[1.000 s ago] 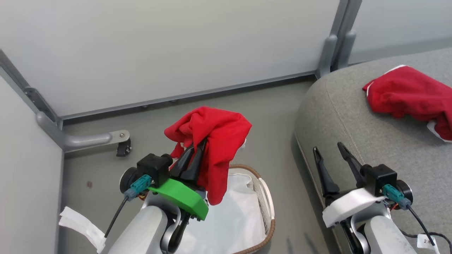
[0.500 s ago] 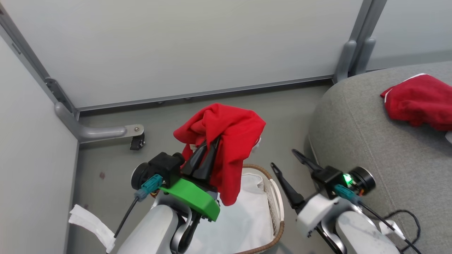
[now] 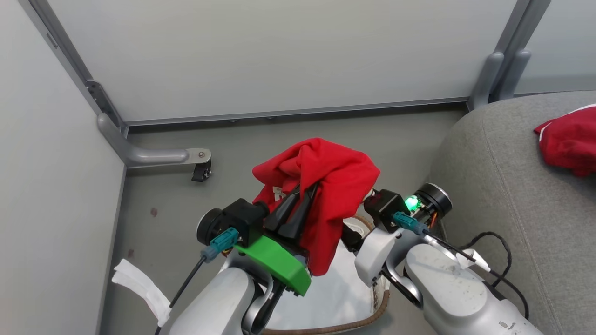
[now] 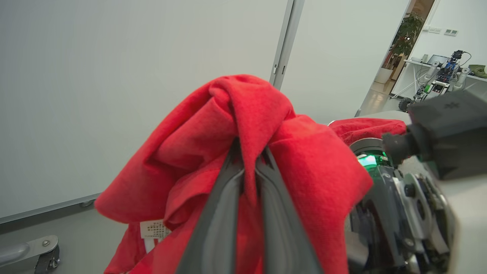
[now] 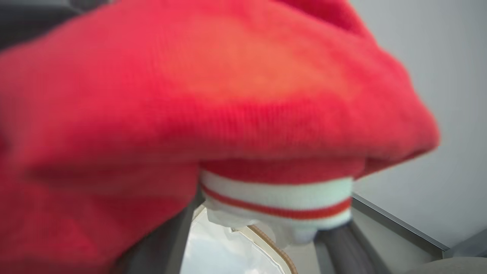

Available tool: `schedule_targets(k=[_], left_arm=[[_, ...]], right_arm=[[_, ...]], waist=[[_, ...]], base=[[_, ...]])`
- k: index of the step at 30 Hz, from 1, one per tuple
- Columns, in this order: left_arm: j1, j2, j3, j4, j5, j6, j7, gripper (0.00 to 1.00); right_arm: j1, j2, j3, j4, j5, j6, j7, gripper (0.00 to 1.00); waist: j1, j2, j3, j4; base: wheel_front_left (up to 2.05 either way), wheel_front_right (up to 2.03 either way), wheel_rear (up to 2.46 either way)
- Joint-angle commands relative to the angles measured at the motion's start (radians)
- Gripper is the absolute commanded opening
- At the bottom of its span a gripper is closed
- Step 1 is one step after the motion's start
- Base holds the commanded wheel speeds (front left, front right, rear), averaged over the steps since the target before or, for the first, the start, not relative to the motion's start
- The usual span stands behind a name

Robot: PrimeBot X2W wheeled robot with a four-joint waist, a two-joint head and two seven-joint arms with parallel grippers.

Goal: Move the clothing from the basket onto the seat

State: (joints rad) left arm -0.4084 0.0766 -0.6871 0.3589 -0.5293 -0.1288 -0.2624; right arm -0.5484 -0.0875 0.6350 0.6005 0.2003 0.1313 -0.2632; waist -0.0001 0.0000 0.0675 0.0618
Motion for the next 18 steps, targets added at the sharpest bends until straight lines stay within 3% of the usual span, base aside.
schedule_targets(k=[1,2,13,14,15,18], left_arm=[[-0.019,-0.002,-0.005,-0.002,-0.009,-0.003,-0.003,0.0],[-0.02,-0.003,-0.009,-0.001,-0.011,-0.003,-0.003,0.0],[-0.016,0.0,0.018,0.003,-0.011,-0.003,-0.003,0.0],[-0.012,0.0,0.026,0.004,-0.008,-0.003,-0.003,0.2],[-0.002,0.0,0.032,0.015,-0.011,-0.003,-0.003,1.0],[0.013,-0.001,0.056,0.022,0.004,-0.003,-0.003,1.0]], right_arm=[[-0.012,0.008,0.006,0.014,0.012,-0.001,-0.002,0.38],[-0.013,0.012,0.004,0.019,0.018,-0.001,-0.002,0.0],[0.039,0.027,-0.046,0.017,0.042,-0.001,-0.002,0.0],[0.045,0.027,-0.054,0.009,0.039,-0.001,-0.002,0.0],[0.054,0.028,-0.065,-0.002,0.036,-0.001,-0.002,0.0],[0.073,0.028,-0.096,-0.042,0.03,-0.001,-0.002,0.0]], waist=[[0.0001,0.0,0.008,0.011],[0.0001,0.0,0.009,0.014],[0.0001,0.0,0.018,0.011],[0.0001,0.0,0.017,0.008],[0.0001,0.0,0.015,0.002],[0.0001,0.0,0.01,-0.015]], base=[[0.0,0.0,0.0],[0.0,0.0,0.0],[0.0,0.0,0.0],[0.0,0.0,0.0],[0.0,0.0,0.0],[0.0,0.0,0.0]])
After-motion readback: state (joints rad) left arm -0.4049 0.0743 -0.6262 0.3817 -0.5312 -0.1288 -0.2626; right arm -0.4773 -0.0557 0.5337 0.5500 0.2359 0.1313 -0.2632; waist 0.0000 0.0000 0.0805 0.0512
